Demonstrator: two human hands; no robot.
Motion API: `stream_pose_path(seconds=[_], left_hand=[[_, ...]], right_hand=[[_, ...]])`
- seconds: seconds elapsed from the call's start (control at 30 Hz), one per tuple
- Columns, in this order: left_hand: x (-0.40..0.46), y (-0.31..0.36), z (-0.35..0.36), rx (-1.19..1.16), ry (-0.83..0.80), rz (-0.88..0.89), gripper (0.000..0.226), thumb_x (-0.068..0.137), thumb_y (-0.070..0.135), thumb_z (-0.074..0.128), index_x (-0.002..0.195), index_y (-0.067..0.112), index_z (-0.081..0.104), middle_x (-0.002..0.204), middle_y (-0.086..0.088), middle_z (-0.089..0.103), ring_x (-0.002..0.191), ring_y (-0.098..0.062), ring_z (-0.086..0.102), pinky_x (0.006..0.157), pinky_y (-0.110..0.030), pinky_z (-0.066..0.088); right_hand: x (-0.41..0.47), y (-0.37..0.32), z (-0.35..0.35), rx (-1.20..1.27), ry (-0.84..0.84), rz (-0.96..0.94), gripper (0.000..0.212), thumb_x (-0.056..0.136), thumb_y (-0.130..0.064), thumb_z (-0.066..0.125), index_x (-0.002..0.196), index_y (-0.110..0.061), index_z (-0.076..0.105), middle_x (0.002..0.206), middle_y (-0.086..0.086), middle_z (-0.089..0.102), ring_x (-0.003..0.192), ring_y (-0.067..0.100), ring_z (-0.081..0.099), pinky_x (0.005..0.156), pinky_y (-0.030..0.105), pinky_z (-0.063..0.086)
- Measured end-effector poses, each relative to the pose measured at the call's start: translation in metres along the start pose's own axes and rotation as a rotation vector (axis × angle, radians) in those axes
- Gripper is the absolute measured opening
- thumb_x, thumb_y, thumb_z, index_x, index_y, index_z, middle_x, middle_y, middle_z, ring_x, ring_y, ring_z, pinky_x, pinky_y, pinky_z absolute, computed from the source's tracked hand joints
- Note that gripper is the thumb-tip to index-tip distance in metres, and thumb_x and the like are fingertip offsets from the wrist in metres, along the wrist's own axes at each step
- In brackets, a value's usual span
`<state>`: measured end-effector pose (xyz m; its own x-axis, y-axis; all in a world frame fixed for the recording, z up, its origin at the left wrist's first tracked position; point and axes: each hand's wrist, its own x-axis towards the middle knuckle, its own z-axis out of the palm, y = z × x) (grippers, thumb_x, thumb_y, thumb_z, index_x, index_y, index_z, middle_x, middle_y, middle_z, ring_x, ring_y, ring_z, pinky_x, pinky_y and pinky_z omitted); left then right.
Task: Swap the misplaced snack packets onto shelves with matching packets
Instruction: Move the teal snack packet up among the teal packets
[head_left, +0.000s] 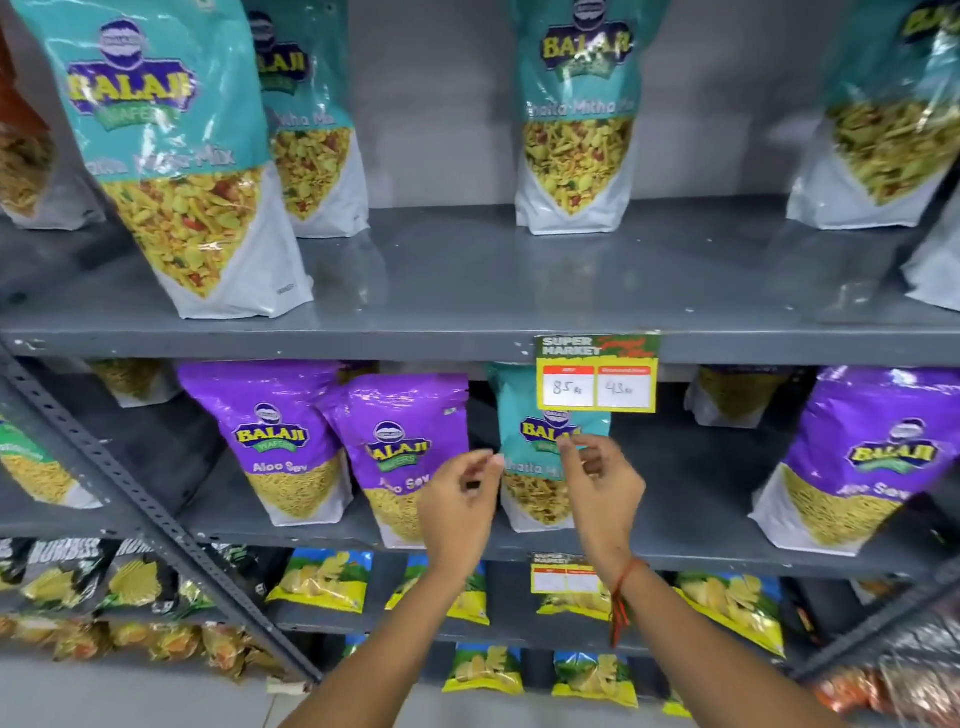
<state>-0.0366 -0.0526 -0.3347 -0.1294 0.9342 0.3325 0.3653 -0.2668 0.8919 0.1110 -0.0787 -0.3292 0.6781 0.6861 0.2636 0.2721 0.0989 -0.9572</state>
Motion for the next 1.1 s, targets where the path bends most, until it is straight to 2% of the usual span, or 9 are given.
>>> stream_pose_path(seconds=[0.1, 0.2, 0.3, 0.4, 0.47, 0.57, 0.73, 0.97, 1.1], left_hand=[[0.007, 0.001, 0.03, 0.14, -0.101, 0.005, 0.058, 0.088, 0.051, 0.057, 0.132, 0.013, 0.057, 0.123, -0.007, 0.07, 0.107, -0.023, 0.067, 0.086, -0.038, 0.057], [0.017, -0.002, 0.045, 0.2, -0.107, 0.013, 0.041, 0.094, 0.045, 0.052, 0.124, 0.019, 0.063, 0.109, -0.008, 0.075, 0.089, -0.027, 0.07, 0.069, -0.036, 0.054], [0.023, -0.01, 0.048, 0.169, -0.046, -0.018, 0.034, 0.094, 0.043, 0.054, 0.102, 0.016, 0.072, 0.092, -0.01, 0.078, 0.082, -0.03, 0.071, 0.063, -0.038, 0.054], [0.022, -0.012, 0.049, 0.188, -0.014, -0.033, 0.032, 0.093, 0.038, 0.057, 0.092, 0.011, 0.075, 0.082, -0.01, 0.077, 0.073, -0.029, 0.069, 0.055, -0.031, 0.043], [0.017, -0.011, 0.046, 0.186, -0.016, -0.026, 0.029, 0.093, 0.035, 0.059, 0.083, 0.012, 0.074, 0.073, -0.008, 0.074, 0.066, -0.027, 0.067, 0.052, -0.031, 0.038], [0.0, -0.01, 0.039, 0.155, -0.046, 0.006, 0.03, 0.092, 0.032, 0.06, 0.07, 0.014, 0.068, 0.056, -0.002, 0.063, 0.053, -0.02, 0.057, 0.049, -0.031, 0.032], [-0.034, -0.003, 0.017, 0.156, -0.13, 0.121, 0.039, 0.093, 0.03, 0.06, 0.058, 0.015, 0.052, 0.047, 0.003, 0.043, 0.046, -0.012, 0.04, 0.049, -0.033, 0.028], [-0.089, 0.03, -0.041, 0.031, -0.152, 0.163, 0.033, 0.087, 0.045, 0.057, 0.073, 0.019, 0.072, 0.06, 0.001, 0.068, 0.058, -0.017, 0.06, 0.053, -0.039, 0.046], [-0.087, 0.082, -0.074, -0.178, -0.077, 0.211, 0.023, 0.082, 0.051, 0.06, 0.073, 0.034, 0.072, 0.061, 0.01, 0.067, 0.054, -0.004, 0.055, 0.052, -0.031, 0.047]], right_hand=[[0.026, 0.018, -0.027, -0.062, 0.085, 0.055, 0.024, 0.086, -0.025, 0.071, 0.107, -0.018, 0.063, 0.094, 0.0, 0.065, 0.082, 0.014, 0.062, 0.072, 0.034, 0.051], [0.048, 0.031, -0.039, -0.122, -0.083, 0.194, 0.036, 0.087, -0.029, 0.071, 0.12, -0.017, 0.062, 0.107, -0.002, 0.062, 0.094, 0.015, 0.061, 0.079, 0.026, 0.047], [0.053, 0.036, -0.038, -0.095, -0.339, 0.203, 0.002, 0.091, -0.027, 0.068, 0.09, -0.028, 0.07, 0.095, -0.002, 0.072, 0.082, 0.006, 0.067, 0.065, 0.006, 0.046], [0.053, 0.046, -0.036, -0.191, -0.316, 0.086, 0.021, 0.092, -0.026, 0.067, 0.076, -0.012, 0.072, 0.08, 0.009, 0.076, 0.075, 0.021, 0.071, 0.058, 0.015, 0.044], [0.05, 0.046, -0.04, -0.252, -0.263, 0.046, 0.03, 0.091, -0.027, 0.067, 0.072, -0.004, 0.068, 0.067, 0.012, 0.07, 0.06, 0.017, 0.061, 0.052, 0.02, 0.037], [0.038, 0.042, -0.053, -0.307, -0.229, 0.015, 0.031, 0.089, -0.027, 0.068, 0.066, -0.006, 0.064, 0.058, 0.002, 0.064, 0.053, 0.003, 0.055, 0.051, 0.021, 0.037], [-0.001, 0.037, -0.091, -0.318, -0.202, -0.007, 0.028, 0.086, -0.026, 0.071, 0.065, -0.008, 0.068, 0.059, 0.005, 0.068, 0.056, 0.012, 0.056, 0.06, 0.036, 0.047], [-0.057, -0.006, -0.135, -0.276, -0.256, -0.132, 0.023, 0.086, -0.017, 0.072, 0.064, -0.011, 0.068, 0.066, -0.012, 0.068, 0.054, 0.0, 0.055, 0.053, 0.02, 0.04], [-0.063, -0.064, -0.143, -0.114, -0.227, -0.258, 0.025, 0.085, -0.01, 0.073, 0.062, -0.013, 0.065, 0.065, -0.002, 0.065, 0.056, -0.001, 0.051, 0.058, 0.033, 0.047]])
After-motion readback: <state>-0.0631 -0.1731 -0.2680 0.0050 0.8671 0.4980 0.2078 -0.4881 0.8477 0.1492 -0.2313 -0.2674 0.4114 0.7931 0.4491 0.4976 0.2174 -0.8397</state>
